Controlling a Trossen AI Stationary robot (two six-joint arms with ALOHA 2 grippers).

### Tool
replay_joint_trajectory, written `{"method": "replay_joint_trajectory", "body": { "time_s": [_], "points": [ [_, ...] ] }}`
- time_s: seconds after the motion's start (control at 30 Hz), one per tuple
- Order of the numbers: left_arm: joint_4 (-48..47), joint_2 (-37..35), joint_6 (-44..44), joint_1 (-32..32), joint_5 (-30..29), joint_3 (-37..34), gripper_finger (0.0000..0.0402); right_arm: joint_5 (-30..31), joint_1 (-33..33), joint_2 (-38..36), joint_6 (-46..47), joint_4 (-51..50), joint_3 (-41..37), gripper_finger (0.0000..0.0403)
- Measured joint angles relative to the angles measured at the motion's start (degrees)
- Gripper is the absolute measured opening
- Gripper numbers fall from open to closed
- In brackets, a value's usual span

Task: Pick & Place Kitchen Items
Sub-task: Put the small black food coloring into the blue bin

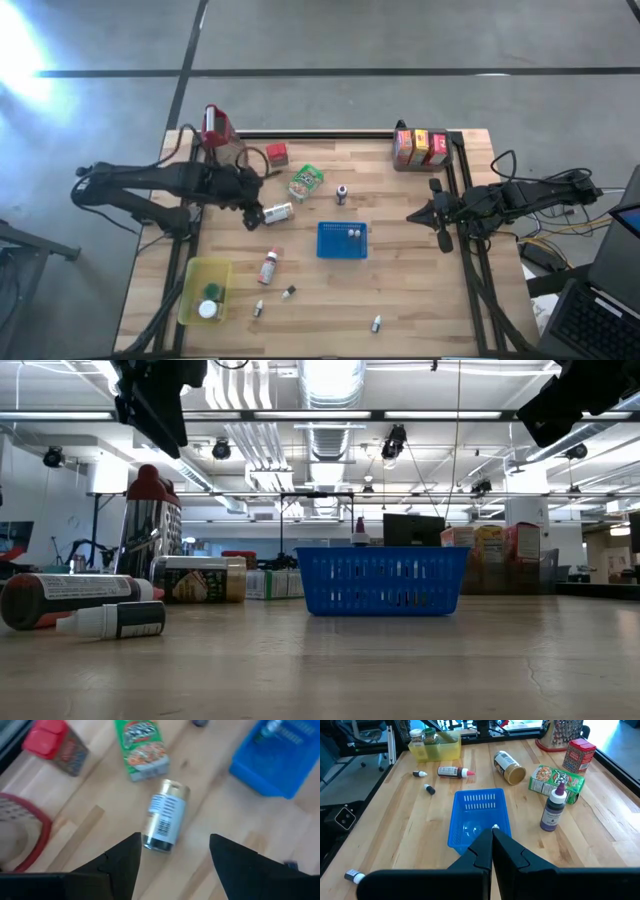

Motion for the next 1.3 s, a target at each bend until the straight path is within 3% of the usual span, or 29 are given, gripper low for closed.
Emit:
{"method": "replay_joint_trajectory", "body": {
  "time_s": [0.5,0.73,1.03,1.3],
  "points": [
    [9.4,7.8,4.0,-17.4,-2.1,2.9,0.0218,0.0,0.0,0.0,0.0,0.0,0.0,0.0008],
    [10.1,10.2,-0.2,-19.2,-2.4,2.8,0.0218,0.0,0.0,0.0,0.0,0.0,0.0,0.0008],
    [11.9,12.7,1.5,-19.6,0.1,2.8,0.0218,0.0,0.0,0.1,0.1,0.2,0.0,0.0008],
    [12.1,13.5,0.6,-23.5,-0.1,2.8,0.0218,0.0,0.0,1.4,0.2,3.1,0.0,0.0008]
  ]
}}
